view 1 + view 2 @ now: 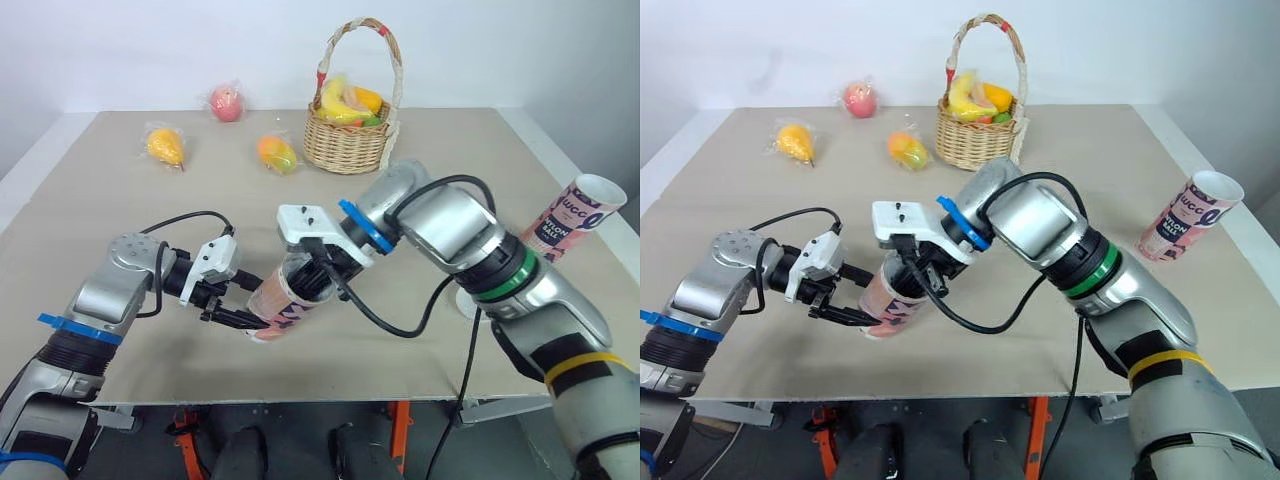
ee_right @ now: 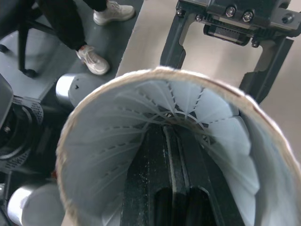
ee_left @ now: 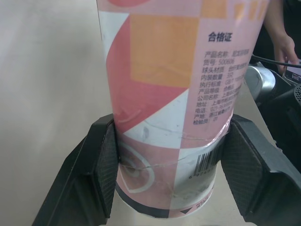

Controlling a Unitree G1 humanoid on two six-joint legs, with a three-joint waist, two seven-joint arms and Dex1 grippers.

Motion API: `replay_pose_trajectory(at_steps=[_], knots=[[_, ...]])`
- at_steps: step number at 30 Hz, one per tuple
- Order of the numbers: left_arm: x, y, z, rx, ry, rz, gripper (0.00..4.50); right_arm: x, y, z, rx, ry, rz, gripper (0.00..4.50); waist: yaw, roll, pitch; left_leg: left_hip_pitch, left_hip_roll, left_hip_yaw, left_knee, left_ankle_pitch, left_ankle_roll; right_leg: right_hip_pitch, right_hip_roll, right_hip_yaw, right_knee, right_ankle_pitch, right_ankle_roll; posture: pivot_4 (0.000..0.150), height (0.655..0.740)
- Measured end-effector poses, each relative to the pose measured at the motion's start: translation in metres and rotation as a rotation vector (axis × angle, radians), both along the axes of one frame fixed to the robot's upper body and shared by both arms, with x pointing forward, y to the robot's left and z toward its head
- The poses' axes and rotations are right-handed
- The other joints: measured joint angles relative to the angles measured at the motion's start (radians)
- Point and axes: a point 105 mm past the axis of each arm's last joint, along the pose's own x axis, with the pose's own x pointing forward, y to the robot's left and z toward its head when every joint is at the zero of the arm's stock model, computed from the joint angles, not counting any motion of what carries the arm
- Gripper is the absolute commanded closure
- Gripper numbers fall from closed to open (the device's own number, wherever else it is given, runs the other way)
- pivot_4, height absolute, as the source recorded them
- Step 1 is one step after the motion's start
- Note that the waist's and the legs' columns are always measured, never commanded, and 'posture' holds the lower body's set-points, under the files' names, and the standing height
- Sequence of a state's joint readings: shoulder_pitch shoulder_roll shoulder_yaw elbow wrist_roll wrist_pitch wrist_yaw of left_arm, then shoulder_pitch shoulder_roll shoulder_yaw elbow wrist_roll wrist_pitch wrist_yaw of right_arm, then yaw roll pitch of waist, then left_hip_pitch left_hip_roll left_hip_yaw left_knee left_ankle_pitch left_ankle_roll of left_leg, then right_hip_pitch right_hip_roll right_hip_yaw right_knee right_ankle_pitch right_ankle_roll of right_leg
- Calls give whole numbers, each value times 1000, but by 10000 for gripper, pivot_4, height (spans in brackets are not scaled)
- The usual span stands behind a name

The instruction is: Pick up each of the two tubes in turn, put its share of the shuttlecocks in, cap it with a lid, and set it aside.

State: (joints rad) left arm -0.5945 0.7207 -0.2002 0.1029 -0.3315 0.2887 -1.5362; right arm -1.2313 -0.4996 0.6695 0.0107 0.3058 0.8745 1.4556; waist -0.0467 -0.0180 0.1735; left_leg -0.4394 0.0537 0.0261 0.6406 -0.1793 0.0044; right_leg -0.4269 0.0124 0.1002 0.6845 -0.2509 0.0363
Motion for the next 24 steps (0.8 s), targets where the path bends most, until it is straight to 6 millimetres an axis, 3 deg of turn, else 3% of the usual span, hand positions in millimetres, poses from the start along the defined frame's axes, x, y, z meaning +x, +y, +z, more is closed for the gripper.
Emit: replay_pose_trajectory(at_steps=[10, 11, 12, 14, 15, 18, 21, 24], knots=[[1, 0, 0, -6, -2, 13, 15614, 8, -5, 7, -12, 45, -28, 44025, 1, 0, 0, 0, 1, 0, 1, 0, 0, 0, 0, -2, 1, 0, 1, 1500, 7371], [2, -1, 0, -10, -6, 20, 15614, 8, -14, 22, 11, 35, -15, 44025, 3, 0, 0, 0, 0, -1, 1, 0, 0, 0, -1, -2, 1, 0, 1, 1500, 7371], [2, -1, 0, -10, -6, 20, 15614, 9, -15, 24, 15, 31, -17, 44025, 3, 0, 0, 0, 0, -1, 1, 0, 0, 0, -1, -2, 1, 0, 1, 1500, 7371], [2, -2, 0, -13, -8, 21, 15614, 9, -38, 49, 68, 11, -33, 44025, 3, -1, 0, -1, -1, -1, 1, 0, -1, 1, -2, -1, 0, 0, 0, 1500, 7371], [2, -2, 0, -13, -8, 21, 15614, 9, -38, 49, 70, 11, -34, 44025, 3, -1, 0, -1, -2, 0, 1, 0, -1, 1, -2, -1, 0, 0, 0, 1500, 7371], [2, -2, 0, -18, -11, 24, 15614, 4, -70, 66, 92, -14, -69, 44025, 3, -1, 0, -1, -2, -1, 0, -1, -1, 0, -2, -1, 0, -1, -2, 1500, 7371], [3, -1, 0, -27, -14, 40, 15614, 4, -88, 75, 115, -46, -104, 44025, 2, -1, 0, 0, -2, -1, -1, -1, 0, 0, -2, -1, 0, -2, -2, 1500, 7371], [4, -13, 6, -135, -40, 47, 15614, 19, -106, 74, 202, -208, -161, 44025, 1, -1, 0, 0, -1, -1, -1, -1, 0, 0, -1, -1, 0, -3, 2, 1500, 7371]])
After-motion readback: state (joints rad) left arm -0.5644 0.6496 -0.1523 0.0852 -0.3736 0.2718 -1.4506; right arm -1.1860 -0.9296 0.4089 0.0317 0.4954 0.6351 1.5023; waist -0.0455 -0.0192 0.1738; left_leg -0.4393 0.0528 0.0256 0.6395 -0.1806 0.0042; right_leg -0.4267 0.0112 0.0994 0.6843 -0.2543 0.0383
